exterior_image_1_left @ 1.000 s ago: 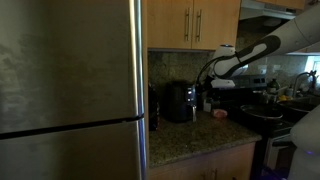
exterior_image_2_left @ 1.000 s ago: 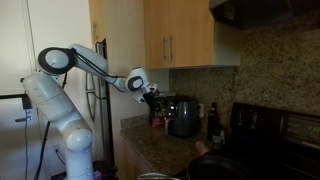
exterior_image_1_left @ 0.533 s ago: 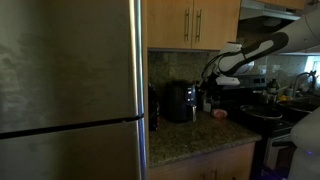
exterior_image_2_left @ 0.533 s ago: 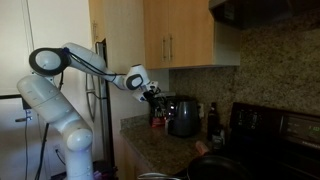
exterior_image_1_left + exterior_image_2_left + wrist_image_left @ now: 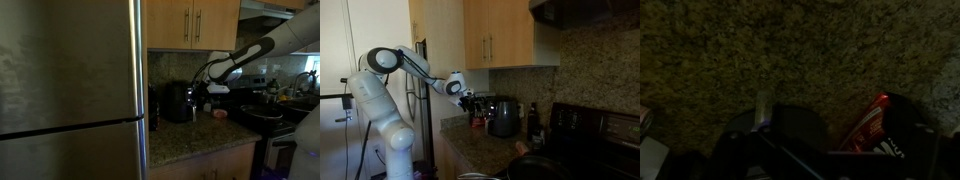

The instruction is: Turn off the air fryer

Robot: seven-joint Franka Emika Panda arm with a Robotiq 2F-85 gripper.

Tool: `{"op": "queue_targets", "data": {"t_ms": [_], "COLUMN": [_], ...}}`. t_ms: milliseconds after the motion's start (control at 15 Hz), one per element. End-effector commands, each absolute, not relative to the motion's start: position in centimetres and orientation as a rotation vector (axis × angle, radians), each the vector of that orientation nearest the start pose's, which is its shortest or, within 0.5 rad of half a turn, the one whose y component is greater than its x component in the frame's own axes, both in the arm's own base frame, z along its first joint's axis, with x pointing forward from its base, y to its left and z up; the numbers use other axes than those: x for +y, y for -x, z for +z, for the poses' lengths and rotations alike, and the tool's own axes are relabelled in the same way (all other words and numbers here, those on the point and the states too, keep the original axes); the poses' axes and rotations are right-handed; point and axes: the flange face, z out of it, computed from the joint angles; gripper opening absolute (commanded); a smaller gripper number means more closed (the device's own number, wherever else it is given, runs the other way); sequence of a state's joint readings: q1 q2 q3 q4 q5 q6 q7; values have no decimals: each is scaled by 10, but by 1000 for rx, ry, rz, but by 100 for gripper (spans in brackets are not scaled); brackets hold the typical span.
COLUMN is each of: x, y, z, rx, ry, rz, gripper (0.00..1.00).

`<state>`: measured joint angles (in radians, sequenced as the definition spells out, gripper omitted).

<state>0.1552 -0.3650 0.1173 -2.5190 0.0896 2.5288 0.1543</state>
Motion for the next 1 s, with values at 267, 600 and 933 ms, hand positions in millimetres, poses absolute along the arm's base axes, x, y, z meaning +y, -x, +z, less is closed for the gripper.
{"op": "queue_targets", "data": {"t_ms": [267, 600, 933], "x": [126, 125, 118], "y": [-461, -471, -482], "z": [406, 397, 405], "rx": [-121, -113, -61], "ry": [2981, 2961, 2937], "rz": [-733, -865, -951], "gripper": [100, 100, 100]}}
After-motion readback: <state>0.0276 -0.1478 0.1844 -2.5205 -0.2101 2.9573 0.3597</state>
